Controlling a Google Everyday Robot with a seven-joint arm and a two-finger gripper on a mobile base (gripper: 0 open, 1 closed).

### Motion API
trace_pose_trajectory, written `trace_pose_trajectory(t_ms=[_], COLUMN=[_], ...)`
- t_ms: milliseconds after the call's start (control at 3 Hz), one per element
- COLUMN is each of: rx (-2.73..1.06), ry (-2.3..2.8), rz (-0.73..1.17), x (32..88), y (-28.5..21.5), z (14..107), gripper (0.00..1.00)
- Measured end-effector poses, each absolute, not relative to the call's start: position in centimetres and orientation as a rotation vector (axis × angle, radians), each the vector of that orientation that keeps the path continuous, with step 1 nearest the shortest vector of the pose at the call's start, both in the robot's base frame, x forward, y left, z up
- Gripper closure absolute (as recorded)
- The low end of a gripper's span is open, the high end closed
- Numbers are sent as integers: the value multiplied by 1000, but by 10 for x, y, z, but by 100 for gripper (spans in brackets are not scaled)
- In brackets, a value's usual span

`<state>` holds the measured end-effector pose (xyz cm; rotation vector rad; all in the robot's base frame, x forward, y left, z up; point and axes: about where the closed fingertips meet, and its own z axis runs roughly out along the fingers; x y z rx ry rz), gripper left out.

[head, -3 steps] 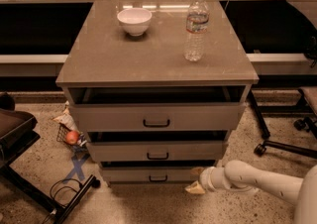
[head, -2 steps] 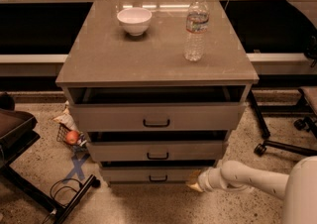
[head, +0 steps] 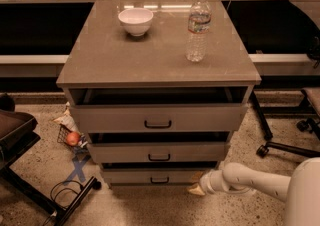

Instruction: Open bottom drawer

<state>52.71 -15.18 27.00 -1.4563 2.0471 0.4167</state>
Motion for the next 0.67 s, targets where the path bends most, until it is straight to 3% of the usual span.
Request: trace_pose_trajectory(t_ms=[333,667], rx=[-1458,-1459], ry=[2046,2046], rz=[421,425], x=[526,526], y=[-150,-148], z=[269,268], gripper=[17,0])
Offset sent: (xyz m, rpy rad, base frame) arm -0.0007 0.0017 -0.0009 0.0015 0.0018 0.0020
